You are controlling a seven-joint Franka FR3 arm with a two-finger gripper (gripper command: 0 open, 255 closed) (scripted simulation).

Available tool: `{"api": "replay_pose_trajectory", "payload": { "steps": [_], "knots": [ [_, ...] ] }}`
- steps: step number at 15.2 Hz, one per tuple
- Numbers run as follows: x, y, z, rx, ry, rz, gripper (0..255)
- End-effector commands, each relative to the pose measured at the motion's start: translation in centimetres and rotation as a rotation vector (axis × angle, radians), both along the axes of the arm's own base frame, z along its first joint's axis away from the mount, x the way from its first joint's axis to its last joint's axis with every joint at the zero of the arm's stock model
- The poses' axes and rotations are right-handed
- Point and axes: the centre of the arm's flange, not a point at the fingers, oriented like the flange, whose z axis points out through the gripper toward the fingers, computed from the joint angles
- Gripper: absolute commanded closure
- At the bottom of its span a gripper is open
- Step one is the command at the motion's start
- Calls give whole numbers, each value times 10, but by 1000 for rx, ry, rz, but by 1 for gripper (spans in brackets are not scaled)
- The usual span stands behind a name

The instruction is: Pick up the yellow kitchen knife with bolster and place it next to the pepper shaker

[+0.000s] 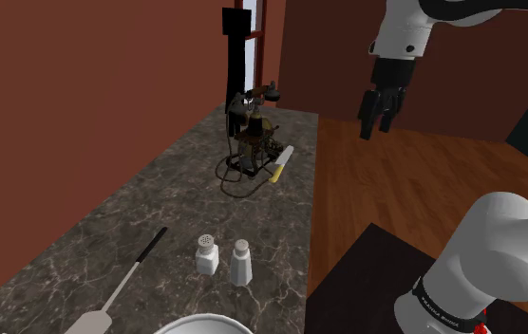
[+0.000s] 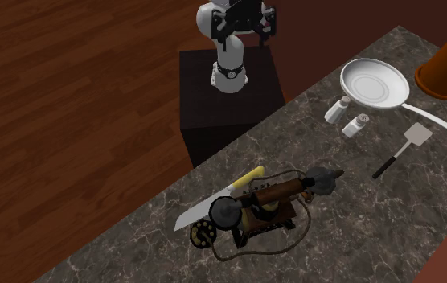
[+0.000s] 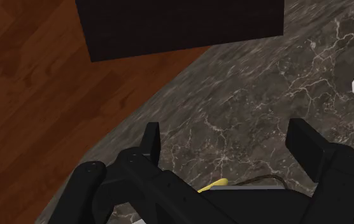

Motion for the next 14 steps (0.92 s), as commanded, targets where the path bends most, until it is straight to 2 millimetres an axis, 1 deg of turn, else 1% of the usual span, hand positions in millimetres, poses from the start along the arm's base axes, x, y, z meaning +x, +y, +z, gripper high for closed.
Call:
{"api": "replay_pose_trajectory", "payload": {
  "steps": [1, 5, 8, 14],
  "knots": [
    [0, 0, 0, 0, 0, 0, 0],
    [36, 9, -32, 9, -12, -154, 0],
    [64, 12, -56, 16, -20, -269, 0],
    [121, 10, -104, 31, -38, -500, 0]
  ]
}}
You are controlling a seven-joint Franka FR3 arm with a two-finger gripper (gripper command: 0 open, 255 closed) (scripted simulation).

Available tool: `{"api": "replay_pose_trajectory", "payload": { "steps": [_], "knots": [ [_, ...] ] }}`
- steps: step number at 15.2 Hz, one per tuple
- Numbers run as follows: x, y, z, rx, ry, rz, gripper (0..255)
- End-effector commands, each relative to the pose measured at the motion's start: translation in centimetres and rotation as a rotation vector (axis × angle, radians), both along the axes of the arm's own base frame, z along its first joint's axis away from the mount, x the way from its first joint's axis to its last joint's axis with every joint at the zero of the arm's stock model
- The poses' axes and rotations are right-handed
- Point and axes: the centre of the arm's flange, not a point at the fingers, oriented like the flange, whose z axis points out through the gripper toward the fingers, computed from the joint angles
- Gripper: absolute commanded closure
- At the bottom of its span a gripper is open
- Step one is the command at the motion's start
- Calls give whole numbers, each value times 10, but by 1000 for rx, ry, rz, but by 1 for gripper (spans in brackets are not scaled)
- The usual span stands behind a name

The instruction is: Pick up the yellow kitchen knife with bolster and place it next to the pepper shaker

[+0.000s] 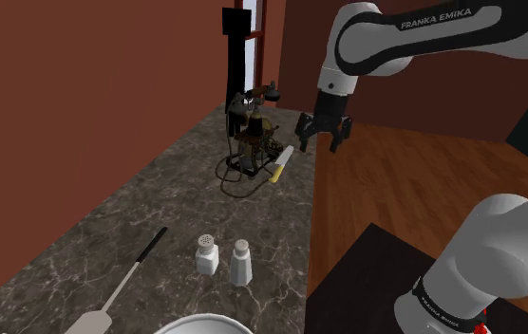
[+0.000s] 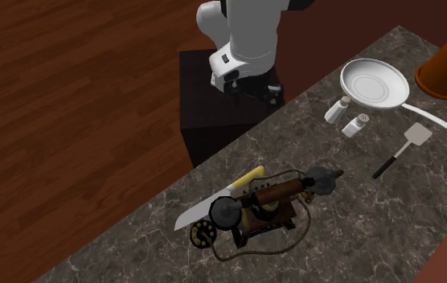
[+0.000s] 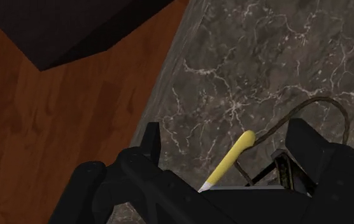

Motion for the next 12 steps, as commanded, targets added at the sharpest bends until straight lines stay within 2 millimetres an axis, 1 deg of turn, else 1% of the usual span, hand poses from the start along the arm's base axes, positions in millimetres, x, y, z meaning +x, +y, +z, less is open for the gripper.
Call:
{"api": "replay_pose_trajectory", "payload": {
  "steps": [1, 6, 12],
  "knots": [
    [18, -3, -17, 5, -8, -81, 0],
    [64, -16, -56, 17, -22, -273, 0],
    [116, -43, -102, 31, -40, -504, 0]
  ]
}}
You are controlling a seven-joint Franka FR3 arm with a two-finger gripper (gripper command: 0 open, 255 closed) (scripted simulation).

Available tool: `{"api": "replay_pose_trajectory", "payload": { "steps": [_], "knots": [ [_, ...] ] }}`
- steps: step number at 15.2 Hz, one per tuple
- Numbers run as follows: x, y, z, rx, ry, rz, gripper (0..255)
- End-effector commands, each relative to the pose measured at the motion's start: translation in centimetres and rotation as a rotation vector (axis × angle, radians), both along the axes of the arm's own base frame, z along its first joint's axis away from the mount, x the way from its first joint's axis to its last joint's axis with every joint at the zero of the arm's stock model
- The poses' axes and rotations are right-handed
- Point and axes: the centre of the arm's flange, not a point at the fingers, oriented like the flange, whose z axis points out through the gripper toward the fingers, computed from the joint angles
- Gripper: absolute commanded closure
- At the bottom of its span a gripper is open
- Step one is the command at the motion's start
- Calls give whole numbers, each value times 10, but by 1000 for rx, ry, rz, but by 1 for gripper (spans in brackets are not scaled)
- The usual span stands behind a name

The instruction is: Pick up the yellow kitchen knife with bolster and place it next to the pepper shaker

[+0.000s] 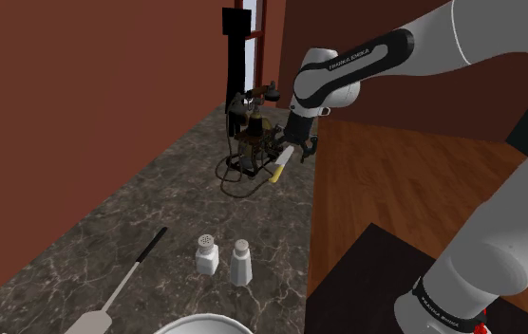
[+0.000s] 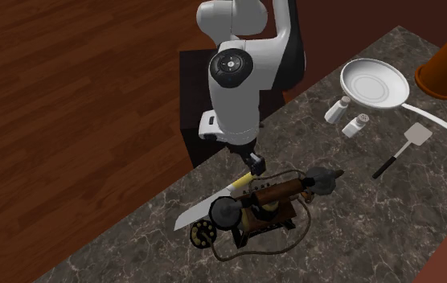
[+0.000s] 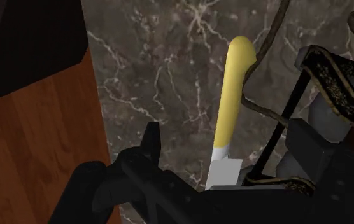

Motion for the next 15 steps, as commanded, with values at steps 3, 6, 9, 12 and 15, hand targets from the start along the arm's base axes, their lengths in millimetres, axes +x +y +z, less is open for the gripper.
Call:
{"api": "replay_pose_trajectory", "payload": {
  "steps": [3, 6, 9, 12, 15],
  "knots": [
    [26, -17, -27, 7, -10, -116, 0],
    [28, -15, -42, 7, -10, -116, 0],
    [30, -13, -58, 7, -10, -116, 0],
    [30, -13, -61, 7, -10, -116, 0],
    [30, -13, -61, 7, -10, -116, 0]
  ]
}}
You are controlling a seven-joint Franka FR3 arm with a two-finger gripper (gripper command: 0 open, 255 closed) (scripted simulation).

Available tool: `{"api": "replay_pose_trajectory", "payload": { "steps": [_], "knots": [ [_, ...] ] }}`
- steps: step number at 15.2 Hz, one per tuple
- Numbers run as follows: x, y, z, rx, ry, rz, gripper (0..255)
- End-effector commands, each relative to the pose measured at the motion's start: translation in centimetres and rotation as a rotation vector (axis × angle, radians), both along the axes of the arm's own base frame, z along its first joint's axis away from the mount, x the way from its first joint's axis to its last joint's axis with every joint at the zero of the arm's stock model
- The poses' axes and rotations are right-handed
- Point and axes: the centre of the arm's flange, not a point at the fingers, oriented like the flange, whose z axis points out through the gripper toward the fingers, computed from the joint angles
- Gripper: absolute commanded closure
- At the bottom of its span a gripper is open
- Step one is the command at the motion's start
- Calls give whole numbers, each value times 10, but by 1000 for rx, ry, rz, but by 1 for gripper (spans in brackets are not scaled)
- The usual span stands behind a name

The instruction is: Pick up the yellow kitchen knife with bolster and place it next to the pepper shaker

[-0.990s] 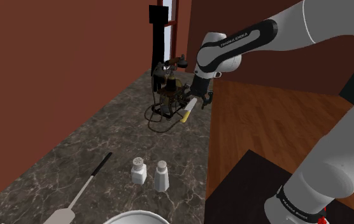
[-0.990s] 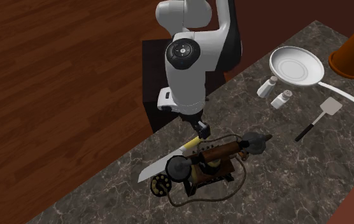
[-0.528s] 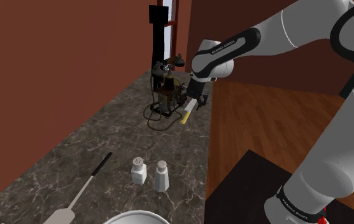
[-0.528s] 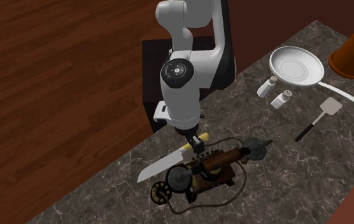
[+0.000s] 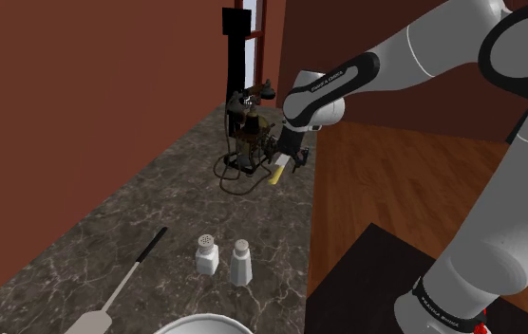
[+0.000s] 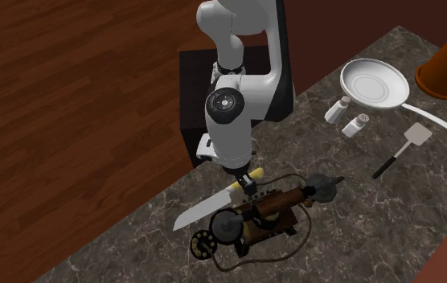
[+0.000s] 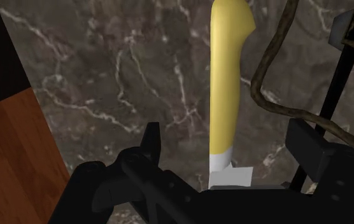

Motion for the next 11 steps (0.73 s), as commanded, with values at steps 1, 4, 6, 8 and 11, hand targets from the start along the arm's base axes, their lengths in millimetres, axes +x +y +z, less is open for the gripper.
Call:
{"api": "replay_pose_trajectory", "payload": {
  "steps": [1, 4, 6, 8, 11],
  "knots": [
    [0, 0, 0, 0, 0, 0, 0],
    [0, 0, 0, 0, 0, 0, 255],
    [0, 0, 0, 0, 0, 0, 255],
    [0, 0, 0, 0, 0, 0, 255],
    [0, 0, 0, 0, 0, 0, 255]
  ]
}}
